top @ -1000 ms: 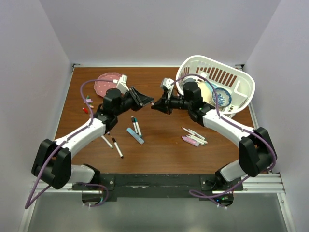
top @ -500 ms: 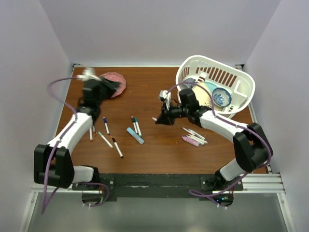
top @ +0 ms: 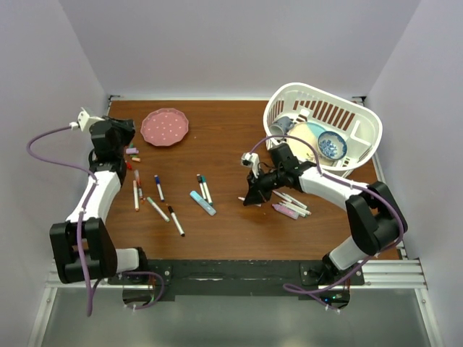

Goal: Open the pen caps

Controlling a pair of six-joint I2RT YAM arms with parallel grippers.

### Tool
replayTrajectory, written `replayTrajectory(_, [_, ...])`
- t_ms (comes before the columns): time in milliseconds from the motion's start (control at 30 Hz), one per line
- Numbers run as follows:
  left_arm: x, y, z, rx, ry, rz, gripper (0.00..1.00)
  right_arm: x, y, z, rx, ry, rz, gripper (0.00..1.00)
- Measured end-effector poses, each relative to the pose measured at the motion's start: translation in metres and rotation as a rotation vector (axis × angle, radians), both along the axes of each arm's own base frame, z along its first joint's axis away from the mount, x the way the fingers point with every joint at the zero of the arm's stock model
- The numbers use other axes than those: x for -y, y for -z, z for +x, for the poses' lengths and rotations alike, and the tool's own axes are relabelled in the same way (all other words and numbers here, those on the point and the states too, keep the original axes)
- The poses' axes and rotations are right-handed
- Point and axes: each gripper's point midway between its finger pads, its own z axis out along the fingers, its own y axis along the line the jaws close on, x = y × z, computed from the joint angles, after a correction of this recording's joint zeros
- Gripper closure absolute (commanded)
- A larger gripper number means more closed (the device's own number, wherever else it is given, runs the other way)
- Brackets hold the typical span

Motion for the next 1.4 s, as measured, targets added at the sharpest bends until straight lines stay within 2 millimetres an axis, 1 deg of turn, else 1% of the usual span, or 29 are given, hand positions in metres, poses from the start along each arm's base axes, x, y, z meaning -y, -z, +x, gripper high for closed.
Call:
replayTrajectory(67, [-0.009,0.024,0.001,-0.062,-0.002,0.012,1.0,0.003,-0.002,0.003,0.014,0.003,0.001,1.0])
replayTrajectory(167, [-0.017,0.07,0.004,-0.185,0.01,0.025,1.0,0.009,-0.006,0.009,0.042,0.012,0.007,1.0])
replayTrajectory(300, [-0.018,0.135,0.001,-0.368,0.039,0.014,0.97,0.012,-0.01,0.013,0.063,0.02,0.013,1.0])
replayTrajectory(367, [-0.017,0.159,-0.001,-0.441,0.054,0.008,0.92,0.013,-0.01,0.014,0.069,0.02,0.014,1.0])
replayTrajectory(467, [-0.016,0.181,-0.002,-0.514,0.072,0.005,0.85,0.013,-0.011,0.015,0.073,0.02,0.014,1.0])
replayTrajectory(600, [-0.017,0.189,0.002,-0.547,0.084,0.013,0.76,0.015,-0.011,0.015,0.071,0.025,0.012,1.0])
replayTrajectory(633, [-0.017,0.19,0.004,-0.55,0.087,0.015,0.71,0.016,-0.011,0.016,0.07,0.026,0.011,1.0])
replayTrajectory(800, [-0.02,0.194,0.015,-0.572,0.1,0.031,0.59,0.019,-0.01,0.017,0.069,0.033,0.007,1.0])
replayTrajectory(833, [-0.021,0.195,0.016,-0.577,0.103,0.034,0.54,0.02,-0.01,0.018,0.069,0.035,0.006,1.0])
replayTrajectory(933, [-0.021,0.196,0.015,-0.588,0.109,0.043,0.48,0.025,-0.008,0.02,0.071,0.043,-0.001,1.0])
replayTrajectory(1000, [-0.021,0.194,0.016,-0.587,0.113,0.047,0.46,0.029,-0.006,0.021,0.075,0.041,-0.014,1.0])
replayTrajectory(1033, [-0.021,0.192,0.016,-0.584,0.116,0.046,0.42,0.032,-0.004,0.021,0.083,0.037,-0.026,1.0])
replayTrajectory(1100, [-0.019,0.184,0.015,-0.572,0.131,0.048,0.39,0.039,0.0,0.021,0.099,0.023,-0.068,1.0])
replayTrajectory(1167, [-0.016,0.166,0.015,-0.536,0.156,0.059,0.34,0.048,0.004,0.023,0.135,0.014,-0.119,0.98])
replayTrajectory(1200, [-0.013,0.151,0.016,-0.5,0.172,0.065,0.33,0.053,0.005,0.024,0.155,0.011,-0.147,0.97])
replayTrajectory(1233, [-0.009,0.134,0.016,-0.451,0.191,0.076,0.3,0.058,0.006,0.024,0.177,0.009,-0.177,0.96])
replayTrajectory(1267, [-0.006,0.118,0.014,-0.407,0.208,0.083,0.29,0.064,0.005,0.025,0.203,0.01,-0.205,0.96])
replayTrajectory(1333, [0.007,0.08,0.005,-0.28,0.261,0.105,0.25,0.074,0.0,0.027,0.254,0.017,-0.247,0.94])
replayTrajectory(1400, [0.026,0.043,-0.012,-0.145,0.336,0.124,0.24,0.084,-0.003,0.029,0.309,0.033,-0.292,0.91])
